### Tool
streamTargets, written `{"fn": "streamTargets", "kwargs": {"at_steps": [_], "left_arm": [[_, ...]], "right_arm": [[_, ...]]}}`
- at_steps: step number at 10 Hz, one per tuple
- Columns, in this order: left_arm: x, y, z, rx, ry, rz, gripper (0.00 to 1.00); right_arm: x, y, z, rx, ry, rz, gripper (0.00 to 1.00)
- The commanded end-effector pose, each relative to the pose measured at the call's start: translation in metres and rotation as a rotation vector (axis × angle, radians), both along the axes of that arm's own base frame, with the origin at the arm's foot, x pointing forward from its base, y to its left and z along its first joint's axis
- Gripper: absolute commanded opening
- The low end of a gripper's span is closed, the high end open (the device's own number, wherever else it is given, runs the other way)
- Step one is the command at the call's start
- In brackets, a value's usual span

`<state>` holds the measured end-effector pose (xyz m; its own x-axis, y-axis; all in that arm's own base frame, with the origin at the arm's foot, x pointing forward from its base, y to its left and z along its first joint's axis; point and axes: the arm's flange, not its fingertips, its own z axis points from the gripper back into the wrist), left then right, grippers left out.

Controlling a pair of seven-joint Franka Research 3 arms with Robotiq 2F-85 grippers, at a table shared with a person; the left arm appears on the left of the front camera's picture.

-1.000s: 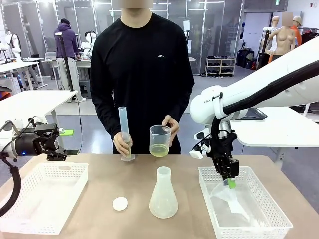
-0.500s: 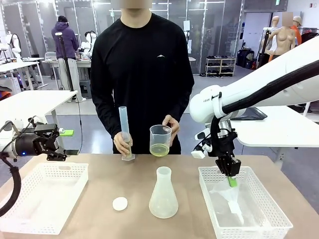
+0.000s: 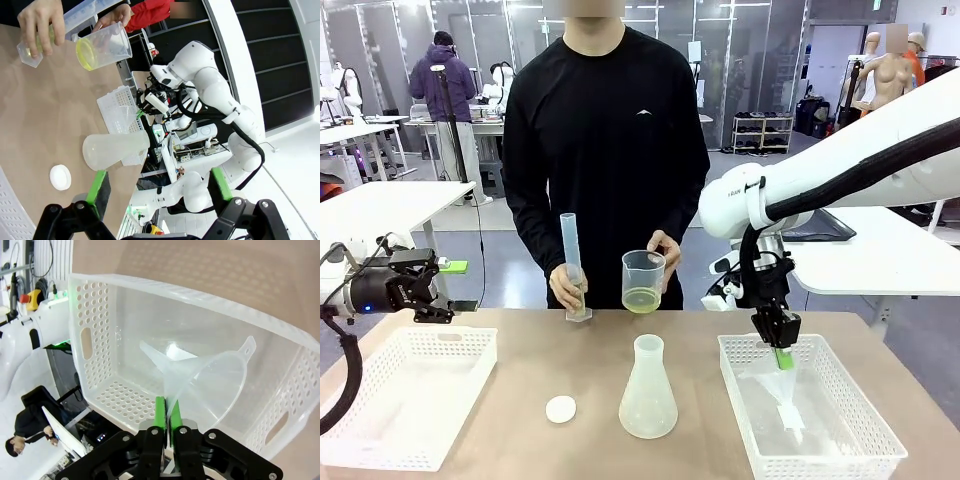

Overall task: Prepare the solutions needed for the experiment.
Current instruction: Pick up the Plastic Funnel and insert it into the Big flask.

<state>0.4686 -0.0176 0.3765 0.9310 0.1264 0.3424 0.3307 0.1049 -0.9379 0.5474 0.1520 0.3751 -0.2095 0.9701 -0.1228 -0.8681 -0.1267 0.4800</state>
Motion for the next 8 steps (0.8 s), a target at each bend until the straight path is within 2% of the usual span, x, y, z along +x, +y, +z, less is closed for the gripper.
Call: {"fn": "streamTargets", "kwargs": {"at_steps": [1, 4, 7, 8], "left_arm": [[-0.002, 0.0, 0.002, 0.005, -0.005, -0.007, 1.0], [-0.002, 0.0, 0.002, 0.005, -0.005, -0.007, 1.0], [-0.002, 0.0, 0.002, 0.005, -0.005, -0.007, 1.0], [-0.002, 0.0, 0.002, 0.005, -0.005, -0.007, 1.0]], "right_arm": [[-0.026, 0.012, 0.038, -0.054, -0.086, -0.098, 0.0], [-0.06, 0.022, 0.098, -0.091, -0.322, -0.179, 0.0], [-0.106, 0.026, 0.154, -0.105, -0.64, -0.266, 0.0], [-0.12, 0.027, 0.166, -0.103, -0.712, -0.269, 0.0]]}}
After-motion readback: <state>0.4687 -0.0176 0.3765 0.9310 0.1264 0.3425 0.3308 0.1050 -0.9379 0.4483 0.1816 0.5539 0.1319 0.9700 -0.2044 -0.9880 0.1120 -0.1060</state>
